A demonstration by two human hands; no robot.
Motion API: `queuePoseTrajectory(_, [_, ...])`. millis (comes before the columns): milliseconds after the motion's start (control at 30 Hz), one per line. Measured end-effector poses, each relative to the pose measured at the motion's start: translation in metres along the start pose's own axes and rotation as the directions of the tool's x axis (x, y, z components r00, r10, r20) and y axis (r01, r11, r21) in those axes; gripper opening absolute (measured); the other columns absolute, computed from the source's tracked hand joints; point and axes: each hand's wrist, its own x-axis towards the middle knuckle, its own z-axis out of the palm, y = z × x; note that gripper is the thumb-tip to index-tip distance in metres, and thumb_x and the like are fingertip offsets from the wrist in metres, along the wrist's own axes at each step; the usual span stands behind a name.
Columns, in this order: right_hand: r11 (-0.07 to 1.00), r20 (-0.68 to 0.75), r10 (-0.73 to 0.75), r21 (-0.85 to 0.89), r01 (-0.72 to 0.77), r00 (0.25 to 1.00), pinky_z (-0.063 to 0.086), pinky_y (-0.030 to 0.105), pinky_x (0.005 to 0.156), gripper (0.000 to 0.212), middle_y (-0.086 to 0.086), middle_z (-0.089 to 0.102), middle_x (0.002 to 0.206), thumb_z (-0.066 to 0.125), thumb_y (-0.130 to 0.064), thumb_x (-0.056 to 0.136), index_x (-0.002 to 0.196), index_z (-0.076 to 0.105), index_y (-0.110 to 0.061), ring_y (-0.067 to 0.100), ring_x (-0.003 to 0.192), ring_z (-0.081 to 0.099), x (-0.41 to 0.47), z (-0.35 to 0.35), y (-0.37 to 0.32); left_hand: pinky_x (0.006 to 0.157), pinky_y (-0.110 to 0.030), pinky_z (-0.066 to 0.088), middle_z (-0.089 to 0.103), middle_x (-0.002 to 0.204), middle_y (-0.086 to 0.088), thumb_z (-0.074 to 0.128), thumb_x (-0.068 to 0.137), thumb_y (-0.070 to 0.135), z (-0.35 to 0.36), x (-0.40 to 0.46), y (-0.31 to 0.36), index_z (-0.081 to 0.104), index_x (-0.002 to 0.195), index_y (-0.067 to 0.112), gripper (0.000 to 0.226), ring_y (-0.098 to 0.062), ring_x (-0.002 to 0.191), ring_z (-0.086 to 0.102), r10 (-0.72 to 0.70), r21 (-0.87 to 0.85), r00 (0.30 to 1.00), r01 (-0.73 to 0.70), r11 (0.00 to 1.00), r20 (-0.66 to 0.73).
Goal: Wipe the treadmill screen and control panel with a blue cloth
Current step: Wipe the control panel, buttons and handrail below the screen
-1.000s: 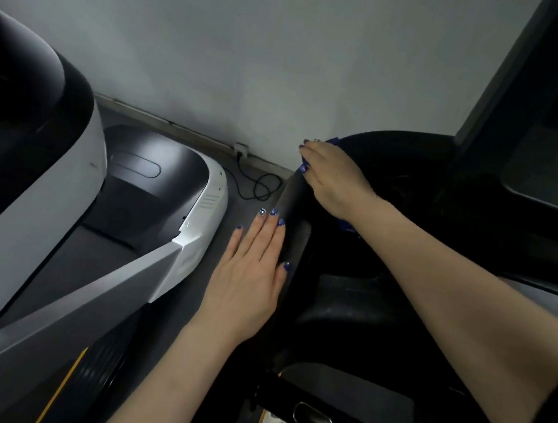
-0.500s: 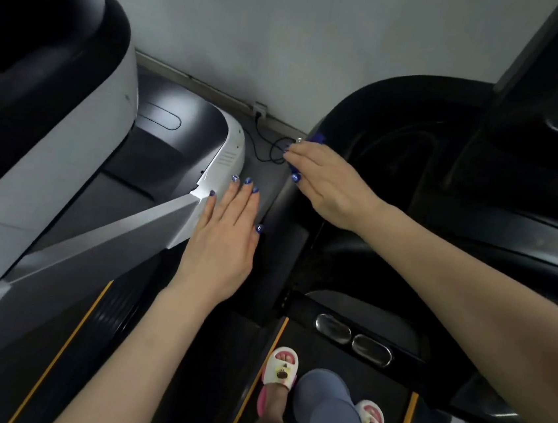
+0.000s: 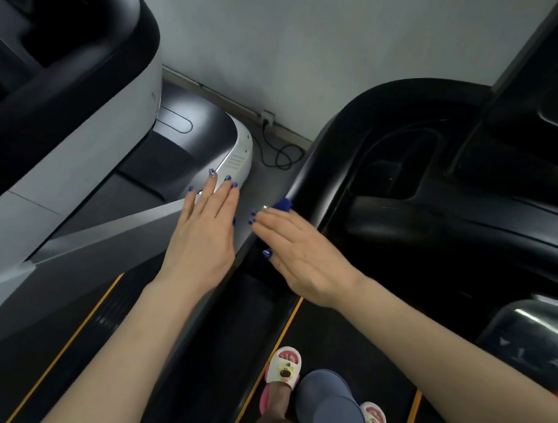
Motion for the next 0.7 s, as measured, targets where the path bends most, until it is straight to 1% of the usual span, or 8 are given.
queuePoseTrajectory(133, [0.996,-0.034,-0.054,0.067,0.056,0.998,0.023,0.036,0.122,0.05,0.012,0.046,0.149,0.05,0.001,0.093,0.143,0.048,-0.003,0.024,0.143,0.037,-0.017,0.003,-0.013,0.124,-0.051,0.007,0.029,0.161,-0.016,0.026,0.09,0.014,-0.009,-0.004,0.006,0.028,0.153,-0.001,0.065,-0.032,0.154,0.008,0.026,0.01,0.999,-0.027,1.0,0.031])
queuePoseTrajectory(200, [0.994,-0.048,-0.038,0.102,0.043,0.998,0.021,0.027,0.121,0.064,0.011,0.042,0.152,0.058,0.011,0.088,0.147,0.042,-0.006,0.021,0.143,0.035,-0.028,-0.001,-0.021,0.124,-0.05,0.005,0.03,0.161,-0.016,0.028,0.09,0.012,-0.012,-0.005,0.012,0.029,0.153,-0.001,0.064,-0.032,0.154,0.008,0.043,0.006,0.999,-0.044,0.999,0.019])
queuePoseTrajectory(267, [0.98,-0.087,0.043,0.196,-0.025,0.995,0.019,0.019,0.12,0.071,0.005,0.033,0.158,0.058,0.013,0.089,0.152,0.034,-0.01,0.014,0.146,0.029,-0.044,-0.01,-0.026,0.123,-0.049,0.004,0.032,0.16,-0.016,0.037,0.091,0.002,-0.016,-0.005,0.021,0.031,0.152,-0.001,0.062,-0.032,0.154,0.009,0.066,-0.011,0.998,-0.066,0.998,-0.023])
queuePoseTrajectory(367, [0.923,-0.258,0.233,0.363,-0.13,0.938,0.022,0.016,0.117,0.07,0.004,0.024,0.162,0.057,0.013,0.09,0.152,0.033,-0.008,0.003,0.146,0.023,-0.07,-0.041,-0.03,0.122,-0.049,0.008,0.041,0.155,-0.013,0.051,0.093,-0.002,-0.029,-0.002,0.047,0.04,0.149,0.001,0.057,-0.032,0.152,0.018,0.09,-0.096,0.99,-0.101,0.99,-0.11])
queuePoseTrajectory(433, [0.912,-0.425,0.305,0.389,-0.133,0.852,0.023,0.012,0.115,0.065,0.013,0.025,0.16,0.061,0.015,0.086,0.146,0.038,0.002,-0.008,0.143,0.023,-0.088,-0.072,-0.03,0.122,-0.048,0.021,0.053,0.143,-0.012,0.053,0.095,0.007,-0.043,0.003,0.075,0.052,0.141,0.004,0.045,-0.032,0.145,0.034,0.103,-0.215,0.981,-0.138,0.967,-0.165])
queuePoseTrajectory(533, [0.929,-0.608,0.329,0.347,-0.131,0.722,0.027,0.011,0.112,0.065,0.024,0.021,0.158,0.065,0.018,0.082,0.142,0.039,0.01,-0.014,0.139,0.025,-0.123,-0.117,-0.038,0.1,-0.029,0.041,0.067,0.115,-0.006,0.053,0.095,0.024,-0.073,0.005,0.134,0.068,0.123,0.009,0.034,-0.024,0.114,0.06,0.104,-0.458,0.971,-0.194,0.867,-0.215])
queuePoseTrajectory(633, [0.934,-0.683,0.324,0.343,-0.105,0.655,0.039,0.024,0.111,0.071,0.023,0.01,0.161,0.064,0.019,0.082,0.145,0.032,0.008,0.0,0.141,0.035,-0.168,-0.144,-0.05,0.08,-0.011,0.042,0.07,0.101,0.006,0.057,0.101,0.027,-0.103,-0.008,0.201,0.074,0.111,0.018,0.022,-0.002,0.093,0.062,0.14,-0.603,0.977,-0.208,0.77,-0.159])
queuePoseTrajectory(700, [0.94,-0.707,0.307,0.329,-0.088,0.637,0.044,0.033,0.109,0.072,0.022,0.005,0.162,0.063,0.019,0.083,0.146,0.03,0.006,0.011,0.143,0.037,-0.203,-0.151,-0.061,0.072,-0.009,0.043,0.072,0.092,0.009,0.058,0.099,0.031,-0.113,-0.025,0.241,0.075,0.103,0.021,0.02,0.0,0.086,0.063,0.195,-0.677,0.976,-0.209,0.706,-0.098])
